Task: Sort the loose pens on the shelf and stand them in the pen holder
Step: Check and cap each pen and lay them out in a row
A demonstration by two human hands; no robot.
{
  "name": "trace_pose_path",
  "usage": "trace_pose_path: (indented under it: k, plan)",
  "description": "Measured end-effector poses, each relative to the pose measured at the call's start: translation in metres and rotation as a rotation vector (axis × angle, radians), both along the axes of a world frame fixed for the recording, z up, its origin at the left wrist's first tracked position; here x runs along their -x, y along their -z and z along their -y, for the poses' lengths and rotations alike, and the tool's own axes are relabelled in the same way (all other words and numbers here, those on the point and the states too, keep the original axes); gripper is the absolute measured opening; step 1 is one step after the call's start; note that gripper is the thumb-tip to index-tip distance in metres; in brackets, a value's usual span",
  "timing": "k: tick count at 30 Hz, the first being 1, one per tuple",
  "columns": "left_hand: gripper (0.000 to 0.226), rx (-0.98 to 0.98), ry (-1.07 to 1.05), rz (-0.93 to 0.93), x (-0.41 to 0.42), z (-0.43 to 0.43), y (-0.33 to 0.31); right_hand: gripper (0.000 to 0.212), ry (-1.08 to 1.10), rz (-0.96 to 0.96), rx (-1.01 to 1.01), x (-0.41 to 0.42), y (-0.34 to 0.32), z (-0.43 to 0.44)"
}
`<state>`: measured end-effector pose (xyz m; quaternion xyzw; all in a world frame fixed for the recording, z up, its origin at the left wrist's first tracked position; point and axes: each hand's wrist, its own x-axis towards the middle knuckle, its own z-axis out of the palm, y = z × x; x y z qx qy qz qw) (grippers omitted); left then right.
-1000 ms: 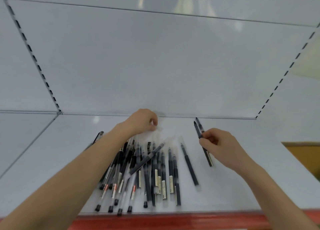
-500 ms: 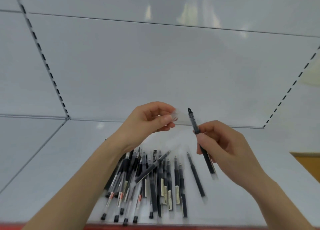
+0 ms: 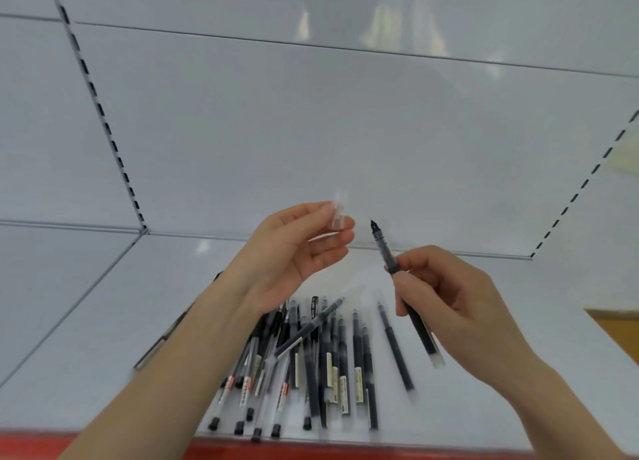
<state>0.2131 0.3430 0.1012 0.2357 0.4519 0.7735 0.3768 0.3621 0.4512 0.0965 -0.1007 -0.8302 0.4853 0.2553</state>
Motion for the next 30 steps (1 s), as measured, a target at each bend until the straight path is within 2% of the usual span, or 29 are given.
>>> trace_pose_path:
  k: [2, 5, 14, 20, 24, 26, 30]
  plan:
    - [0.012, -0.024, 0.027, 0.190, -0.003, -0.002, 0.000, 0.010, -0.007, 0.004, 0.002, 0.000, 0.001, 0.002]
    - [0.014, -0.043, 0.045, 0.314, -0.009, -0.005, 0.000, 0.009, -0.028, 0.013, 0.003, 0.001, 0.002, 0.005]
    - [0.015, -0.095, 0.031, 0.321, -0.025, -0.005, 0.002, 0.014, -0.053, 0.036, -0.010, 0.004, 0.008, 0.012]
    - [0.024, -0.127, -0.027, 0.182, -0.034, -0.006, 0.008, 0.014, 0.028, -0.007, 0.063, 0.006, 0.008, 0.016]
    - [0.038, -0.059, -0.131, -0.097, -0.031, -0.003, 0.010, 0.014, 0.041, -0.011, 0.095, 0.005, 0.013, 0.014]
    - [0.029, -0.027, -0.173, -0.206, -0.030, -0.003, 0.009, 0.013, 0.044, -0.022, 0.105, 0.005, 0.014, 0.012]
    - [0.011, -0.015, -0.290, -0.278, -0.030, -0.009, 0.013, 0.015, 0.057, -0.031, 0.081, 0.004, 0.017, 0.009]
